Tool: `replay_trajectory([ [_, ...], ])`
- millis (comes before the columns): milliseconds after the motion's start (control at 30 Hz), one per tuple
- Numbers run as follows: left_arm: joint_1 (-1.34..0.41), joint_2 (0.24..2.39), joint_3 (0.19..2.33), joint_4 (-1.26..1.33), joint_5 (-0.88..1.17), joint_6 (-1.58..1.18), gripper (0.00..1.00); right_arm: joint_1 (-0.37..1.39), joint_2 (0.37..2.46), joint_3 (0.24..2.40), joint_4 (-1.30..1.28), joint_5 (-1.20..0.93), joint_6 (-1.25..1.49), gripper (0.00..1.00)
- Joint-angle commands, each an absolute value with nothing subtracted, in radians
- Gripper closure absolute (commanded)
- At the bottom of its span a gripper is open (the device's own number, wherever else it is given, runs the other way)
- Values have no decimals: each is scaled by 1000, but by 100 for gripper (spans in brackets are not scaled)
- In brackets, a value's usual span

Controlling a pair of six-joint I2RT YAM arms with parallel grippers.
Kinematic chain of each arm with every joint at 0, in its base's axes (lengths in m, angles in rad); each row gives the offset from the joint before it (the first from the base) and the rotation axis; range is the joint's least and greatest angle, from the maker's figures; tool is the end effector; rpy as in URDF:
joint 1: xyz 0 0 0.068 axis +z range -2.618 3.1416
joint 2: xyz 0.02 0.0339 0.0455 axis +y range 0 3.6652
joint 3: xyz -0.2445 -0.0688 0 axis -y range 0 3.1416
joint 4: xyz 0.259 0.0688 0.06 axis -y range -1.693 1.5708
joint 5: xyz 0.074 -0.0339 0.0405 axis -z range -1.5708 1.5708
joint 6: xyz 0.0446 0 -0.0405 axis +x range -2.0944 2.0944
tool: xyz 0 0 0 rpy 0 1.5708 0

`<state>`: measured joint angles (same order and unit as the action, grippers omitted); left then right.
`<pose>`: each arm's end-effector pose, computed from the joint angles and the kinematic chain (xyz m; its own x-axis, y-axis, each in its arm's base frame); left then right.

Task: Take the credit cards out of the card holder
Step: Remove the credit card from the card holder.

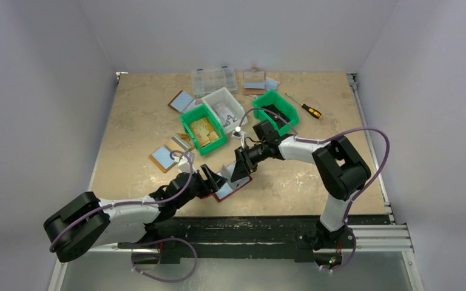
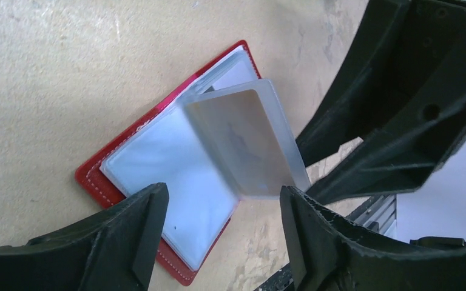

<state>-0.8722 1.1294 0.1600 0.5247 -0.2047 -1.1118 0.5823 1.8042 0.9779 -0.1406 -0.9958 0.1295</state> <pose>0.1470 -0.1609 0.1043 -0.6889 -0.5446 -0.4784 0.0319 0.6366 -0.7706 0.2734 0.2248 0.1207 -0.7717 -0.4241 -0.4739 -0.6025 0.2490 0.7583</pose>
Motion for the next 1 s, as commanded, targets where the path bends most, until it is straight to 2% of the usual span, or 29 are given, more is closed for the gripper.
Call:
replay_trajectory([
  [0,-867,1118,133,608,-183,-1169,26,632,1803,1010,-130,-1071,97,62],
  [367,-868,1111,79,682,-214,-1254,23,657,1822,1018,-144,-1061,86,58],
  [533,-865,1134,74,692,-219,-1264,27,657,1827,1027,-147,-1076,84,58],
  [800,-861,1140,60,724,-216,-1270,59,656,1817,1043,-183,-1053,39,58],
  [833,-861,1137,60,716,-222,-1268,64,654,1818,1047,-189,-1045,32,58],
  [967,-861,1140,63,689,-243,-1209,97,644,1818,1066,-231,-1036,-19,58],
])
